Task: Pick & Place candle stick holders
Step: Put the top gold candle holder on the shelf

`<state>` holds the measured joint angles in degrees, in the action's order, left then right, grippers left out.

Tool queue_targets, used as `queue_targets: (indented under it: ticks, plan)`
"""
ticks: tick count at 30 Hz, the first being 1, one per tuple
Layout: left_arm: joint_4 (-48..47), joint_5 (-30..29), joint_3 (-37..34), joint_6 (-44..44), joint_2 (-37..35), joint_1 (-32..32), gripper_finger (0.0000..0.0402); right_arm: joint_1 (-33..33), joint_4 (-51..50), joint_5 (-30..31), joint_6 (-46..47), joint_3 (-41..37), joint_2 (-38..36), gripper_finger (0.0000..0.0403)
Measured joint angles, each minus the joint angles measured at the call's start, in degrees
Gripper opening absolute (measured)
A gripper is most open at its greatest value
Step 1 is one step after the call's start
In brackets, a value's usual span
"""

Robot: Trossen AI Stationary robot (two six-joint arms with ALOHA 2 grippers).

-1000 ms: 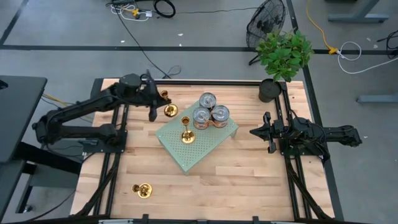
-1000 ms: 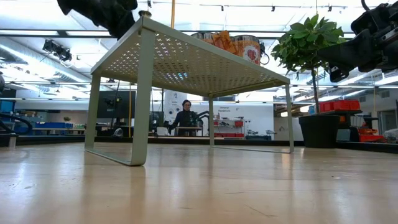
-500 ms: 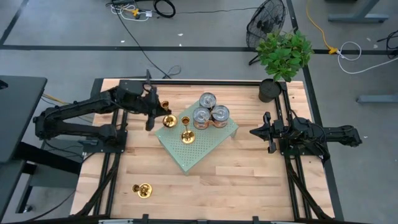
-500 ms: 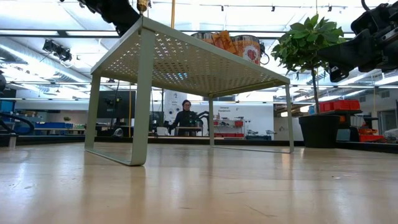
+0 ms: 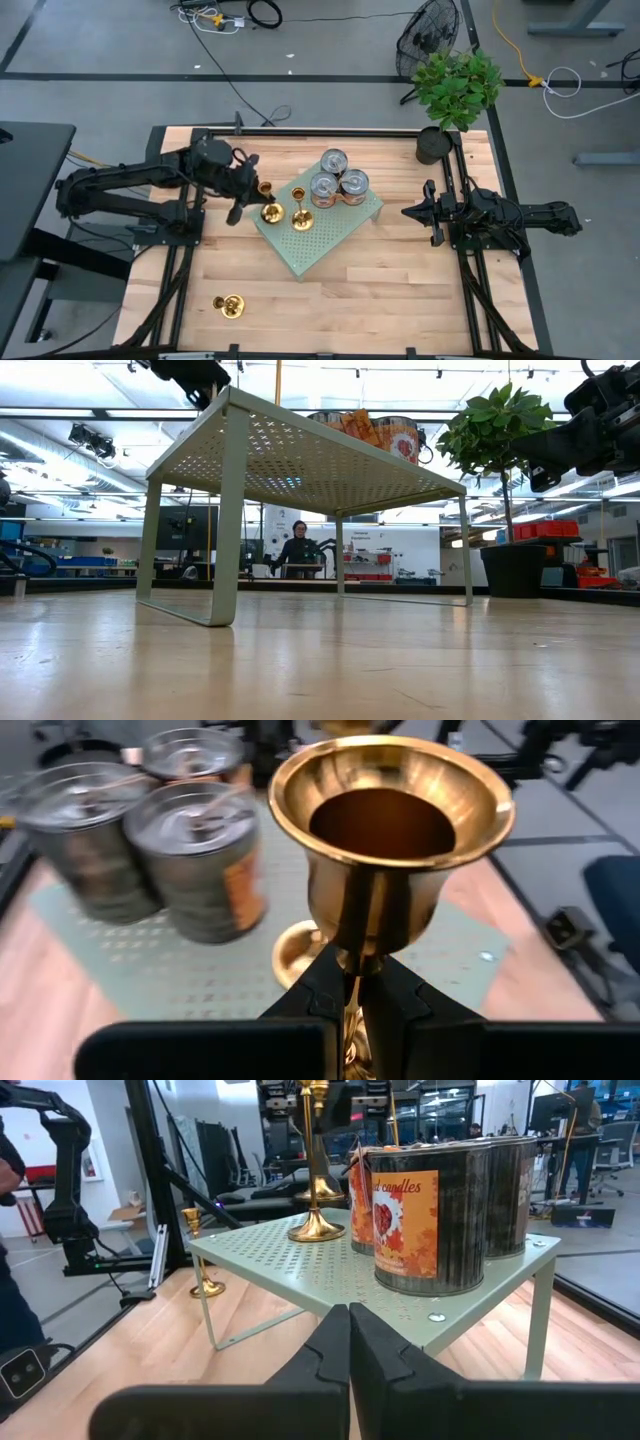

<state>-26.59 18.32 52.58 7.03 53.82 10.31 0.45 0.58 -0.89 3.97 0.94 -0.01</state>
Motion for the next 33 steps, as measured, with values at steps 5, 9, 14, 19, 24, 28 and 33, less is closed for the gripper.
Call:
queue_targets:
  ticks: [5, 9, 14, 19, 24, 28, 33]
  plan:
    - [-0.09, 1.2, 0.0, 0.96, 0.0, -1.99, 0.0023, 0.02, 0.0, 0.0, 0.01, 0.01, 0.0, 0.0003]
    - [-0.35, 1.36, 0.0, 1.86, 0.0, -3.58, 0.0022, 0.02, 0.01, 0.0, 0.0, -0.02, 0.0, 0.0003]
    - [-0.36, 1.51, 0.0, 4.16, 0.07, -5.24, 0.0022, 0.01, 0.0, 0.01, 0.01, -0.01, 0.0, 0.0003]
    - [-0.4, 0.78, -0.02, 5.8, 0.13, -5.87, 0.0022, 0.02, 0.02, -0.01, 0.0, 0.0, 0.0, 0.0003]
    - [-1.05, 0.03, -0.4, 7.13, 0.13, -5.95, 0.0022, 0.02, 0.01, -0.01, -0.01, 0.01, 0.0, 0.0003]
    - [-1.39, 0.3, -1.61, 7.12, 0.17, -5.95, 0.0022, 0.02, 0.01, 0.0, 0.0, 0.0, 0.0, 0.0003]
    - [-0.71, 0.97, -1.64, 7.13, 0.17, -5.95, 0.0022, 0.01, 0.0, 0.0, 0.01, 0.01, 0.0, 0.0003]
